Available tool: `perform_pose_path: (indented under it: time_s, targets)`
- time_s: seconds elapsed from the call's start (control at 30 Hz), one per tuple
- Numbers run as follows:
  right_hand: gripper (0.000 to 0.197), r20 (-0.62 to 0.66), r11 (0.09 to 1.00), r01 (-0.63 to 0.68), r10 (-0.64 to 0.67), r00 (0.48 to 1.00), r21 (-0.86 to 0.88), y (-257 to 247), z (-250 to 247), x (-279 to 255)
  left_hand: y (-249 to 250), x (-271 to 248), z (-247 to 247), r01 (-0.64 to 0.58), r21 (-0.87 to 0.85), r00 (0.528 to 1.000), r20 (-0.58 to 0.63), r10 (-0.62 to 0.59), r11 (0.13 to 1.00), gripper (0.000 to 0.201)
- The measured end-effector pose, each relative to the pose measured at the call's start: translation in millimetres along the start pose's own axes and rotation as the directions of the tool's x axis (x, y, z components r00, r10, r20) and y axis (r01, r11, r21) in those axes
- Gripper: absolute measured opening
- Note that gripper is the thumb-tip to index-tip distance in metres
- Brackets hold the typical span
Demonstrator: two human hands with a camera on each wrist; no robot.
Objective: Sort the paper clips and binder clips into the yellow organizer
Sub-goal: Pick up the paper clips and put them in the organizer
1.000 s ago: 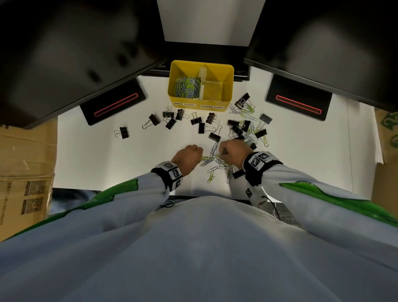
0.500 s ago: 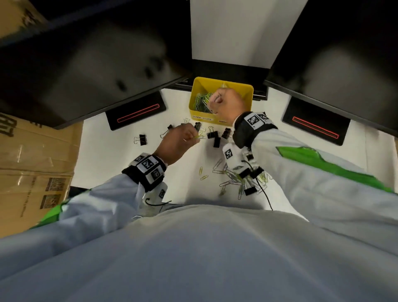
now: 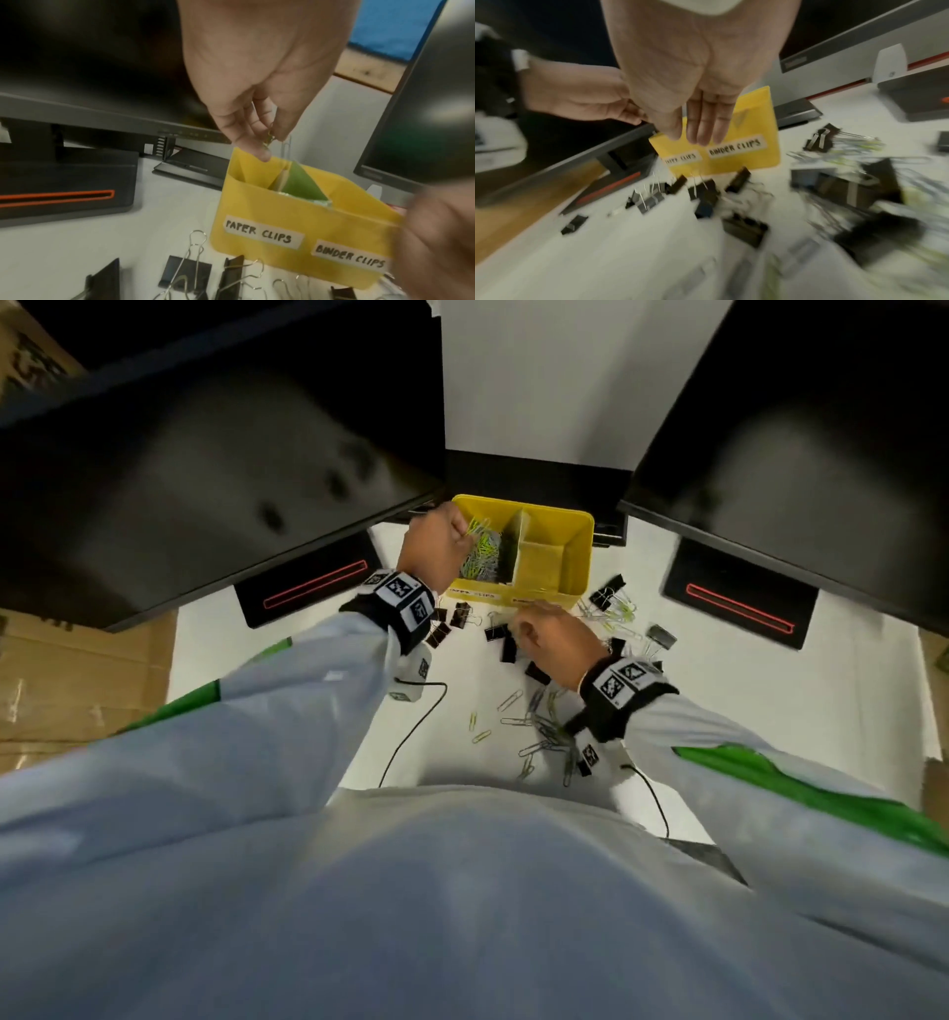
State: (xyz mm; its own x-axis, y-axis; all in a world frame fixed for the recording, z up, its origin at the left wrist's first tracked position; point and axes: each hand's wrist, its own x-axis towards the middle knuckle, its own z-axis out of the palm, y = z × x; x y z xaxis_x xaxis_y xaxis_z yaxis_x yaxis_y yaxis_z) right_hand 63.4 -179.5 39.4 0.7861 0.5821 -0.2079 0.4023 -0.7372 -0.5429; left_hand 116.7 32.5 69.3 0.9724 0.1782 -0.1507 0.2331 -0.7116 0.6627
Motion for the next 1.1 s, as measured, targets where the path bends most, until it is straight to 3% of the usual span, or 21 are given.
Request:
perform_pose_path:
  time_s: [0.1, 0.17, 0.23, 0.27, 0.33, 0.43, 0.5, 0.57, 0.7, 0.83, 0.97, 1.1]
  targets:
    - [0.011, 0.219, 0.991, -0.012, 0.041, 0.975, -0.132, 16.8, 10.3, -29.1, -3.6, 5.5, 11.7, 0.008, 0.056, 0.999, 0.047, -0.01, 0.998, 0.021]
    - [0.015, 0.293, 0.986, 0.001, 0.049, 0.955, -0.169, 24.5, 13.6, -43.5, -7.0, -4.7, 17.5, -0.069, 0.106, 0.997, 0.048, 0.064, 0.992, 0.03]
    - [0.029, 0.339, 0.976, 0.012, 0.064, 0.939, -0.218, 30.8, 20.6, -52.7, -10.4, -27.1, 21.6, -0.178, 0.145, 0.984, 0.043, 0.174, 0.973, 0.024]
    - [0.042, 0.357, 0.967, 0.02, 0.074, 0.931, -0.252, 32.9, 24.7, -56.0, -13.6, -41.0, 24.2, -0.211, 0.163, 0.976, 0.09, 0.198, 0.964, 0.019]
    - [0.066, 0.375, 0.95, 0.029, 0.095, 0.922, -0.312, 37.4, 33.4, -58.5, -24.7, -70.1, 33.0, -0.217, 0.261, 0.942, 0.309, 0.132, 0.941, 0.025]
    - [0.076, 0.403, 0.932, 0.071, 0.084, 0.912, -0.356, 38.9, 42.7, -58.4, -49.0, -108.6, 52.3, -0.259, 0.449, 0.834, 0.551, -0.037, 0.856, 0.051]
    - [0.076, 0.42, 0.928, 0.117, 0.045, 0.906, -0.353, 39.3, 48.4, -60.6, -58.2, -127.5, 67.3, -0.288, 0.501, 0.785, 0.611, -0.098, 0.816, 0.065]
    - [0.071, 0.452, 0.929, 0.167, 0.001, 0.892, -0.331, 38.8, 53.9, -65.6, -58.0, -139.7, 81.9, -0.332, 0.504, 0.762, 0.642, -0.088, 0.797, 0.066]
    - [0.046, 0.45, 0.936, 0.195, -0.045, 0.892, -0.292, 37.7, 58.0, -70.8, -52.0, -142.1, 98.4, -0.399, 0.426, 0.736, 0.676, 0.006, 0.812, 0.036]
    - [0.051, 0.435, 0.952, 0.169, -0.043, 0.899, -0.255, 41.1, 53.1, -72.7, -54.5, -137.5, 101.7, -0.427, 0.381, 0.734, 0.675, 0.068, 0.82, 0.012]
    - [0.063, 0.431, 0.941, 0.186, -0.048, 0.901, -0.284, 41.1, 54.6, -77.3, -48.4, -134.8, 104.7, -0.417, 0.399, 0.767, 0.637, 0.081, 0.817, 0.012]
    - [0.045, 0.421, 0.903, 0.271, -0.114, 0.9, -0.335, 36.1, 58.4, -73.0, -38.5, -129.2, 110.9, -0.307, 0.395, 0.8, 0.601, 0.01, 0.866, 0.024]
